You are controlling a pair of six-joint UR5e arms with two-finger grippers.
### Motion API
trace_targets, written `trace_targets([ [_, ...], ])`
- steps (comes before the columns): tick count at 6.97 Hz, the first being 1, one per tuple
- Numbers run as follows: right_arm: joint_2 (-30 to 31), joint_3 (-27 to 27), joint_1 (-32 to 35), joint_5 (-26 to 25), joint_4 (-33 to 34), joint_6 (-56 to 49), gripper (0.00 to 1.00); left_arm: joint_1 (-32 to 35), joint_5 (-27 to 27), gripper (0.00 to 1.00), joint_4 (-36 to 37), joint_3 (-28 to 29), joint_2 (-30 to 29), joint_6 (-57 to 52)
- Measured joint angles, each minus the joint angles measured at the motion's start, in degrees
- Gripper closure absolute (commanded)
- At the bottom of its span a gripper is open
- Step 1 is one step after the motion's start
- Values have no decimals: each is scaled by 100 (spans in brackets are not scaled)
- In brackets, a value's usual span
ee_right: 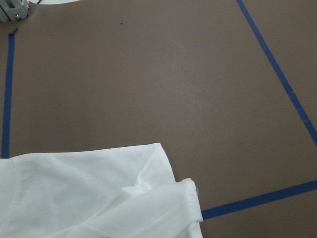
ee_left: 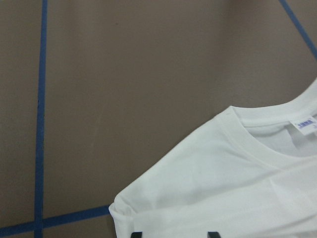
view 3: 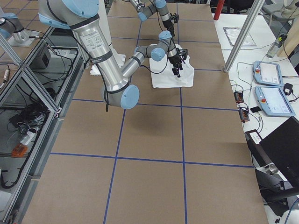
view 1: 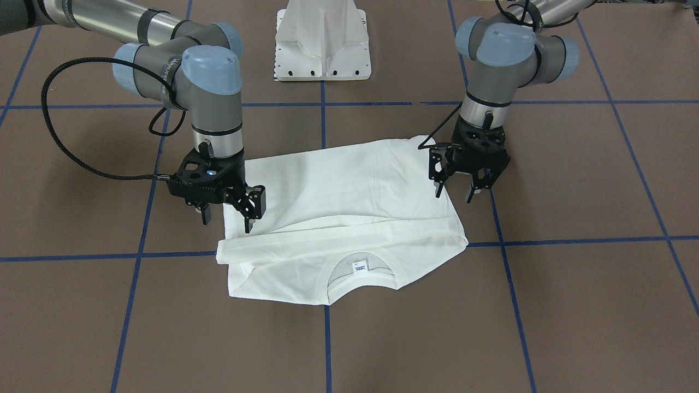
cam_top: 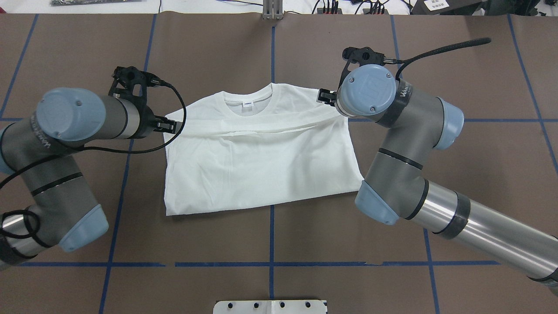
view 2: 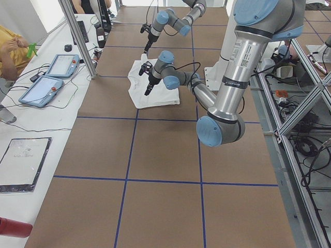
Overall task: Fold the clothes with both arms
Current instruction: 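Move the left gripper to the folded edge nearest the robot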
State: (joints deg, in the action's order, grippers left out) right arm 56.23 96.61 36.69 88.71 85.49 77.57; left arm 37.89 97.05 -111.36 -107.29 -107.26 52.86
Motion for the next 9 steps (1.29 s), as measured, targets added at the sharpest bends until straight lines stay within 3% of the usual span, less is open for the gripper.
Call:
trace_targets([
  [2,70,113,35,61,-19,-60,0,-414,65,0,-395,-364,700,297],
  [3,71,124,38,66,-28,-65,0,-813,-79,7,-823,-369,971,657],
  [4,79,127,40,65,-31,-78,0,-1165,-316,22,-1026,-352,1082,1040],
  [5,82,128,40,62,-32,-104,0,-1403,-496,50,-1098,-337,1109,1372],
  [6,85,125,40,58,-33,-124,0,-1545,-571,63,-1123,-329,1106,1544],
  [9,97,113,40,43,-35,-137,0,-1708,-607,65,-1133,-320,1092,1637],
])
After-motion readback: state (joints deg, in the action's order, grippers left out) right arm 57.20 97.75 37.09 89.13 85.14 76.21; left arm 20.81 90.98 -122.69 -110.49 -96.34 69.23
